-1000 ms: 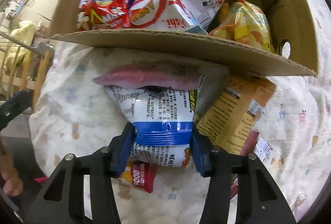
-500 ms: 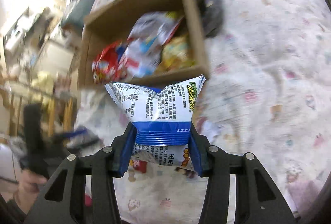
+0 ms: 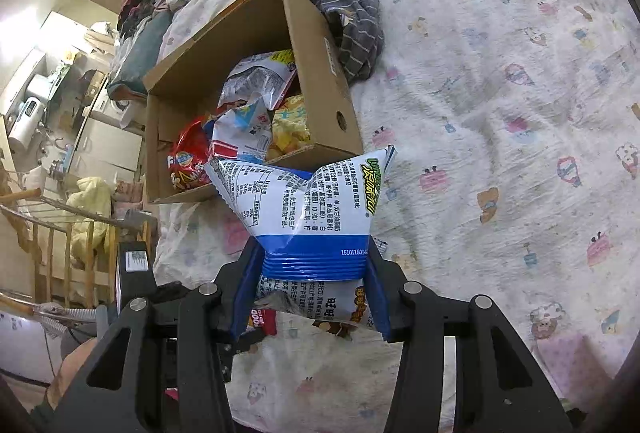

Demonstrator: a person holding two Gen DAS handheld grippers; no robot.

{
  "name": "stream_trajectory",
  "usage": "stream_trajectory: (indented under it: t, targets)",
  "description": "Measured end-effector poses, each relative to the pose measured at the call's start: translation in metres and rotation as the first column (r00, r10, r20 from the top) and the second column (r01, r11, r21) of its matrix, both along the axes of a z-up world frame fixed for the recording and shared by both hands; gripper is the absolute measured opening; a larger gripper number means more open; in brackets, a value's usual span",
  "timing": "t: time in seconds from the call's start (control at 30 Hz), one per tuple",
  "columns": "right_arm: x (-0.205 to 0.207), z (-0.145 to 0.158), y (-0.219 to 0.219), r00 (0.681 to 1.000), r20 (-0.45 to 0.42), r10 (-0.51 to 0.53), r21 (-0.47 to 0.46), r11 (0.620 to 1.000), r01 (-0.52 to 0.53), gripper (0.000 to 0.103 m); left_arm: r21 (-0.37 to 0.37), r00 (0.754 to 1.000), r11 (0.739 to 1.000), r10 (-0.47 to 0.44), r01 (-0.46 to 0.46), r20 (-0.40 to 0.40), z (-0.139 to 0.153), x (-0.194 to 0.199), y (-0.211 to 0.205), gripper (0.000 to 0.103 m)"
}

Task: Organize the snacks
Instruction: 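Grasp the blue-white chip bag with the right tool while the left tool grasps the rice cake packet, then carry both packets into the box and open both tools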

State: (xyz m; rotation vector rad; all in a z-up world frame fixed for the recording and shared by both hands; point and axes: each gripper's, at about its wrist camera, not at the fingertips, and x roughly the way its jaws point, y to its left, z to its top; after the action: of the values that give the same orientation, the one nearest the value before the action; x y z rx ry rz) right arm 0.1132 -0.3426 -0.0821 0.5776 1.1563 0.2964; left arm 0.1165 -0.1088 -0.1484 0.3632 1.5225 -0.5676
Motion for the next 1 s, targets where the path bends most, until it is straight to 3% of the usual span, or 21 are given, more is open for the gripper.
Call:
stream_trajectory:
  t: [0.1,0.13,0.23,0.33,0.57,0.7,0.87,1.0]
  targets:
    - [-0.001,0.000,-0.001,1.000,0.003,-0.008,0.001,1.000,0.008,0.050,0.048,0.998,0.997,-0.056,0.056,0.013,-0.005,-0.008,-0.008,0.063]
    - [-0.001,0.000,-0.001,1.000,0.002,-0.009,0.001,1.000,0.009,0.050,0.063,0.998,0.996,-0.058,0.057,0.017,-0.008,-0.010,-0.010,0.052]
    - [-0.001,0.000,0.001,1.000,0.003,-0.008,0.001,1.000,0.008,0.050,0.052,0.999,0.998,-0.035,0.034,0.004,-0.006,-0.012,-0.008,0.037]
    - [0.000,-0.001,0.003,1.000,0.003,0.000,-0.007,1.000,0.000,0.050,0.041,1.000,0.999,-0.005,0.004,0.014,0.001,-0.011,-0.004,0.033]
    - [-0.001,0.005,0.010,0.999,0.037,0.017,0.011,1.000,-0.017,0.050,-0.120,0.986,0.981,0.158,-0.152,0.043,0.040,-0.008,0.018,0.033]
    - [-0.003,0.024,0.017,0.993,0.110,0.041,0.034,0.998,-0.045,0.050,-0.222,0.952,0.940,0.287,-0.259,0.103,0.080,-0.004,0.037,0.033]
    - [0.013,0.052,0.029,0.985,0.163,0.053,0.019,0.998,-0.057,0.050,-0.250,0.887,0.899,0.412,-0.358,0.209,0.130,0.030,0.061,0.033]
    - [0.035,0.065,0.037,0.983,0.176,0.044,0.021,0.999,-0.049,0.050,-0.233,0.868,0.917,0.386,-0.324,0.312,0.149,0.057,0.076,0.033]
